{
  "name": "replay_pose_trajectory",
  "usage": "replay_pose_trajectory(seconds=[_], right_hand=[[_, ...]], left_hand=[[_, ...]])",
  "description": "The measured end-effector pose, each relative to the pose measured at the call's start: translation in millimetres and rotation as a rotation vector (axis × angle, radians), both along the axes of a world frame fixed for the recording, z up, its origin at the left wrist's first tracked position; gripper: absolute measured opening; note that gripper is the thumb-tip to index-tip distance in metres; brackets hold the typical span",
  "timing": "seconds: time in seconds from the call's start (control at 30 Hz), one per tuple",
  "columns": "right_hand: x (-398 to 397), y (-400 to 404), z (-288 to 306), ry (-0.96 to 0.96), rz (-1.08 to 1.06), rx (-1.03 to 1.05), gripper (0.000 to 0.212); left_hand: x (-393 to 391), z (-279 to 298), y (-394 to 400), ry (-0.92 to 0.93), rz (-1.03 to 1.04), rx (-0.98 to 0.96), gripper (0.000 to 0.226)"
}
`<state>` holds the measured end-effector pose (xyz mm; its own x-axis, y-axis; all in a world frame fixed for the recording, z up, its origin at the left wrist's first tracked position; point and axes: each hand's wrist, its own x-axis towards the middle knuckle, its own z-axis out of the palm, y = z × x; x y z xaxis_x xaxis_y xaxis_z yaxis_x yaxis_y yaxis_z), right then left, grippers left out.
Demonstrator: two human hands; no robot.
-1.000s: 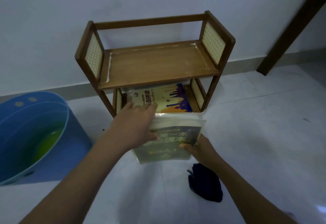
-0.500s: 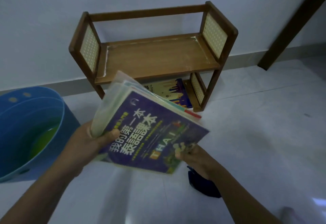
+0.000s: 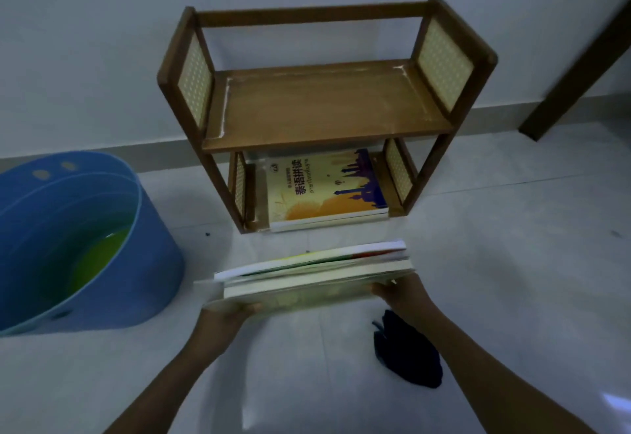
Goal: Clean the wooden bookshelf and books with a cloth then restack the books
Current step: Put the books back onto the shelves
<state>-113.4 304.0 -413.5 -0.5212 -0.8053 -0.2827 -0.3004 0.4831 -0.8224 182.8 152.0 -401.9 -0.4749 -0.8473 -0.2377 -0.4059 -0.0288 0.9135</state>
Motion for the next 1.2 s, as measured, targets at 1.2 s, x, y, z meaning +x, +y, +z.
replay_pose_trajectory(seconds=[1.2], right_hand=[[-81.3, -134.0, 204.6, 0.361, -0.215, -0.168, 0.029]], left_hand=[[-157.1, 194.9, -152.8, -0.399, 0.109, -0.479, 0.036]])
